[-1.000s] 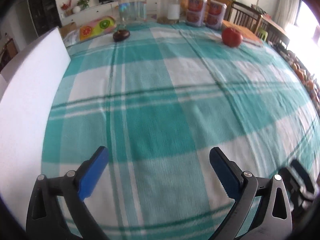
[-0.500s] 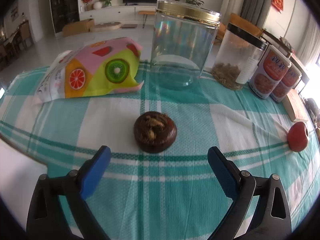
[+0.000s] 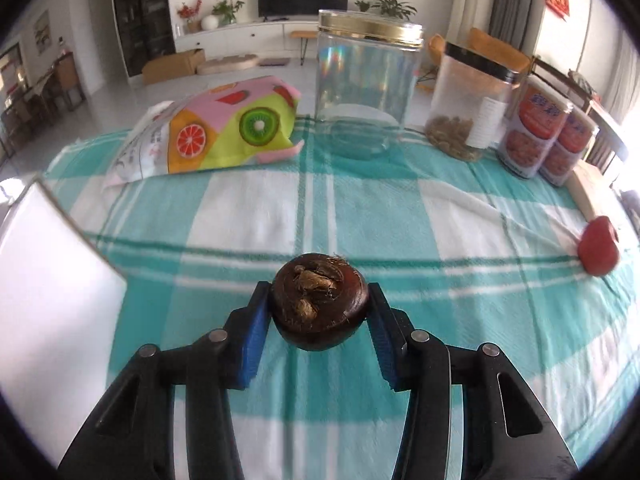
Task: Organize fruits
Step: 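Grasp the dark brown fruit with the left tool while the right tool grasps the red apple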
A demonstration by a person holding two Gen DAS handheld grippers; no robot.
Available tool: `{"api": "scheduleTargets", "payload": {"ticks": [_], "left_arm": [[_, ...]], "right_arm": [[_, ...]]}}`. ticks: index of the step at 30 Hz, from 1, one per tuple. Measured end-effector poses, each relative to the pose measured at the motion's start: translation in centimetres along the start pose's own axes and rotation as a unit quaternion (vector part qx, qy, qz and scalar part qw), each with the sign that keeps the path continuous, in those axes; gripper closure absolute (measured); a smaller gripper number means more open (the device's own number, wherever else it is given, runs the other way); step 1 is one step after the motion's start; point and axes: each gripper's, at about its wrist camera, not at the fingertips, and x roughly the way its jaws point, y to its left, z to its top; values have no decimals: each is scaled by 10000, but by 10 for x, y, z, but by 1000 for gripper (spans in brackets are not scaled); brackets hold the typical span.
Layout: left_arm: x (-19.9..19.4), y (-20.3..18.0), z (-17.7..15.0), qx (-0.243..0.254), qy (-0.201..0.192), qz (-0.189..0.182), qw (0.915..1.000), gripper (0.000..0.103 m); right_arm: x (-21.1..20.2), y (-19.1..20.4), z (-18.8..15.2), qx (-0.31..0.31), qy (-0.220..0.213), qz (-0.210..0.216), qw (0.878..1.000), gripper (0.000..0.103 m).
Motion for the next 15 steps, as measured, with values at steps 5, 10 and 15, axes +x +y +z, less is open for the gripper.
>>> {"api": "scheduleTargets", "payload": {"ticks": [5, 10, 15], "left_arm": [[-78, -29, -67, 344, 111, -624, 9974, 54], [-122, -45, -148, 811, 368, -928, 9917, 54], [-125, -44, -187, 1117, 121, -605, 9918, 45]], "right_arm": [[-3, -5, -1, 110, -61, 148, 9998, 0], [-6, -11, -2, 239, -139, 343, 9990, 0], [-8, -12, -2, 284, -175, 408, 9986, 0]]}}
